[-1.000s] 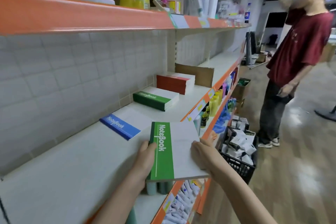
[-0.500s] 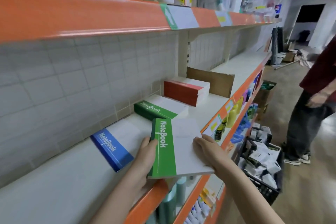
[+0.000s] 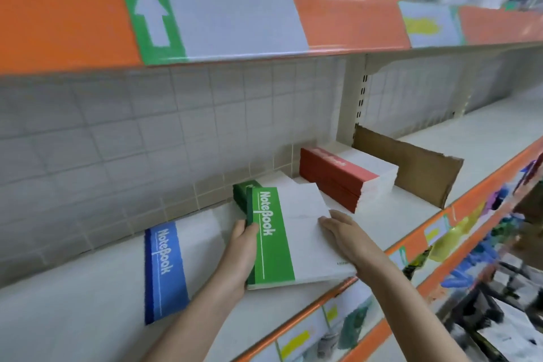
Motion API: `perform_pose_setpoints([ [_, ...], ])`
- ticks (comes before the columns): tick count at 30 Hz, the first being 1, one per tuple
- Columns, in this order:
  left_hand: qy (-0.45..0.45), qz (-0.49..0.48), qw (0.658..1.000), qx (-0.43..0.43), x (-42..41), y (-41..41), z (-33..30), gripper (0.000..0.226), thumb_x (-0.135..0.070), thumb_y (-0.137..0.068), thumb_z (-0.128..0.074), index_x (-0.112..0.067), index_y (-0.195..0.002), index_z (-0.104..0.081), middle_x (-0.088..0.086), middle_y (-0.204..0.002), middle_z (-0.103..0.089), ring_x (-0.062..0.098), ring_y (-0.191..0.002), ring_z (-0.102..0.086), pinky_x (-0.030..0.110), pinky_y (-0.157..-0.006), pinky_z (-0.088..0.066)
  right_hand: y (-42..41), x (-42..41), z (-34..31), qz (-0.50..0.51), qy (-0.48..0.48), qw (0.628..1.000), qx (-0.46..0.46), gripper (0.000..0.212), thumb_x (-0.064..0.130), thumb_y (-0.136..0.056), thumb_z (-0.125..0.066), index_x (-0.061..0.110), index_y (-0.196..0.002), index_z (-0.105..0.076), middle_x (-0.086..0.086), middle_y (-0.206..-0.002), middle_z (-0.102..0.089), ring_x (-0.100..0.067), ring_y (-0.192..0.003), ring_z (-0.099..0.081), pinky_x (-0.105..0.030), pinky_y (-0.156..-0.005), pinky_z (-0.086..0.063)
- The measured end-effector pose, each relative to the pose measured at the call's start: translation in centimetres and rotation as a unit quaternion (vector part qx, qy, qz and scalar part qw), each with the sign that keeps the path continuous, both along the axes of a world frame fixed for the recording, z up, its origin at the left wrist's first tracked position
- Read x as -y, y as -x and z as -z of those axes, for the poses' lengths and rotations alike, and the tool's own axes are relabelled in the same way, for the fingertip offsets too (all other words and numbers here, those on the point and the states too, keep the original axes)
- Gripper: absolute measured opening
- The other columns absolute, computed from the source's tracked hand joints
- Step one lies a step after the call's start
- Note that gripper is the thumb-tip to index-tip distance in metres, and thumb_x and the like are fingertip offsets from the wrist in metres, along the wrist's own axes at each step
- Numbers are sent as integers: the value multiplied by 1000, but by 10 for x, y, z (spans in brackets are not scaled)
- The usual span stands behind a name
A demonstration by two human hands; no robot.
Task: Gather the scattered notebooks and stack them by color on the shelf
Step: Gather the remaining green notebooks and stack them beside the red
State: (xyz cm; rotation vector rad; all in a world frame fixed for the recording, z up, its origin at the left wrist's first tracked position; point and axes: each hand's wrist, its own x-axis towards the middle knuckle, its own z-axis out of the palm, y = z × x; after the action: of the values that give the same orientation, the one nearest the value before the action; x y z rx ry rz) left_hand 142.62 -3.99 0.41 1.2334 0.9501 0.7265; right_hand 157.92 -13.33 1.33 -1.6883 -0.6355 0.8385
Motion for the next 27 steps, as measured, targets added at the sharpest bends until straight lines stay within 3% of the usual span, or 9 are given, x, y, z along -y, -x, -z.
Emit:
perform_pose_setpoints([
  [4,0,-63,998,1,-9,-30,-7,18,-13,-101,-39,-11,-96,-56,6,-83,-65,18,-69,-62,23,-52,-44,-38,-21,-10,-67,-18,997,-12,21,12,-97,-44,5,-107,-61,-14,-98,-70,-30,-85,-68,-43,-83,-54],
  [6,-7,-83,996,-14,-14,-40,-11,21,-14,-100,-39,-14,-88,-56,3,-80,-65,14,-69,-61,20,-52,-44,-54,-31,-15,-85,-12,996,12,19,12,-95,-46,9,-93,-64,-10,-88,-72,-27,-79,-69,-38,-76,-56],
  [9,-22,-97,994,-45,-24,-49,-13,24,-9,-99,-41,-12,-81,-57,8,-83,-64,22,-75,-59,28,-68,-44,-74,-46,-17,-98,-2,993,71,19,15,-93,-50,8,-77,-58,-7,-72,-61,-21,-64,-59,-30,-61,-46],
  [13,-47,-100,991,-80,-40,-53,-10,25,-9,-98,-43,-3,-78,-57,19,-81,-62,27,-74,-59,33,-70,-44,-89,-68,-11,-129,6,981,142,20,20,-90,-53,11,-73,-47,-11,-70,-42,-21,-64,-42,-32,-61,-31],
  [16,-76,-125,980,-133,-47,-55,-4,28,-14,-99,-44,-5,-78,-60,9,-65,-58,16,-50,-50,20,-44,-34,-94,-85,-7,-148,-3,968,203,24,19,-88,-56,6,-68,-53,-12,-65,-47,-20,-59,-44,-30,-57,-32],
  [17,-87,-134,976,-151,-49,-56,-3,28,-15,-99,-44,-5,-77,-60,6,-61,-54,15,-47,-46,20,-43,-30,-95,-90,-7,-153,-2,962,225,26,20,-88,-57,3,-68,-57,-12,-64,-51,-20,-59,-47,-28,-56,-33],
  [22,-160,-163,939,-259,-59,-60,4,28,-17,-98,-47,-2,-77,-59,13,-67,-56,20,-61,-47,29,-58,-30,-99,-112,-1,-164,0,937,310,32,20,-87,-58,10,-58,-47,0,-53,-44,-12,-49,-37,-24,-46,-26],
  [27,-203,-187,915,-296,-59,-60,13,31,-19,-97,-48,3,-85,-64,16,-80,-66,19,-66,-51,26,-56,-32,-99,-121,6,-171,-4,932,320,23,22,-87,-58,4,-73,-66,-2,-60,-57,-13,-52,-46,-22,-47,-32],
])
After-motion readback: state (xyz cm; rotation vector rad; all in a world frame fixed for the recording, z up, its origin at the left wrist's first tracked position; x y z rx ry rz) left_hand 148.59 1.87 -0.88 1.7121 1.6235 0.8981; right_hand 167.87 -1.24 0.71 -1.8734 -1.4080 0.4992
